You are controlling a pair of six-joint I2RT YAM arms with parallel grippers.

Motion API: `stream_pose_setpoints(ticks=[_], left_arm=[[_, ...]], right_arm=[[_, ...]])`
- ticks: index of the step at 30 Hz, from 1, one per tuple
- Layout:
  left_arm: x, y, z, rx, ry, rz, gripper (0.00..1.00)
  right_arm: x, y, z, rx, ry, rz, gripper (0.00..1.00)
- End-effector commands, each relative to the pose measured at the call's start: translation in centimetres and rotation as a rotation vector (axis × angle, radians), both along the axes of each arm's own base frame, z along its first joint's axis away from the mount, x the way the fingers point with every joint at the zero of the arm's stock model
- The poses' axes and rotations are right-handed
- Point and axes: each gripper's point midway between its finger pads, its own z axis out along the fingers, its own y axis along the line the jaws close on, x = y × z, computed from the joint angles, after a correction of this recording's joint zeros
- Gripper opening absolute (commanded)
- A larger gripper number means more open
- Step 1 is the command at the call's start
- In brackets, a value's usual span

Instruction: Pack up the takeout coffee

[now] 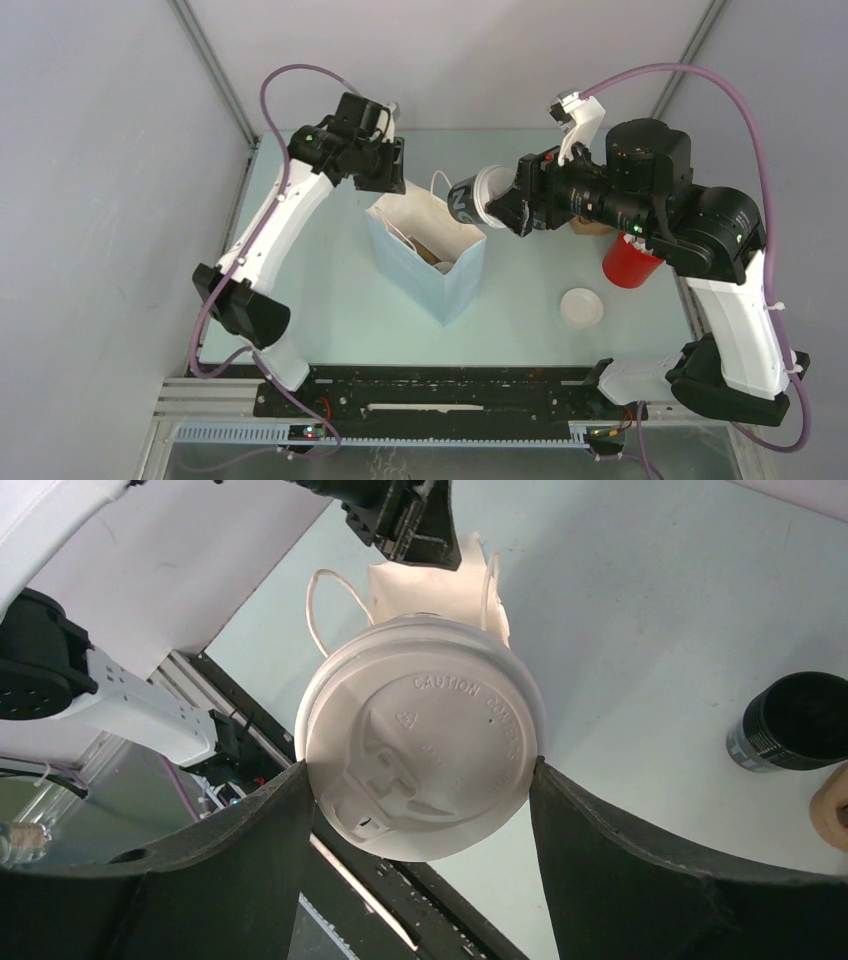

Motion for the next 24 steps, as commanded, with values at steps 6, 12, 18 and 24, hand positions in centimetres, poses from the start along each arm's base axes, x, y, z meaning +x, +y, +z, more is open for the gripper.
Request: stream_pose_setpoints(ticks=[6, 12, 18, 24], left_arm=[[1.1, -1.2, -0.4, 0.019, -0.026, -0.050, 0.32], [1.2, -1.4, -0.4, 0.049, -0.055, -0.084, 0.09], [0.7, -2.1, 2.8, 0.057, -0.181, -0.089, 0.00], [-2.0, -2.8, 6.3, 0.051, -0.292, -0.108, 0.00]], right_arm=[[0.0, 0.8, -0.2, -0.024, -0.040, 0.085, 0.54], [0.4, 1.7, -1.5, -0.030, -0.039, 0.106, 0.48], [1.0, 3.1, -2.7, -0.050, -0.041, 0.155, 0.42], [1.1, 3.9, -3.9, -0.122, -0.049, 0.174, 0.40]])
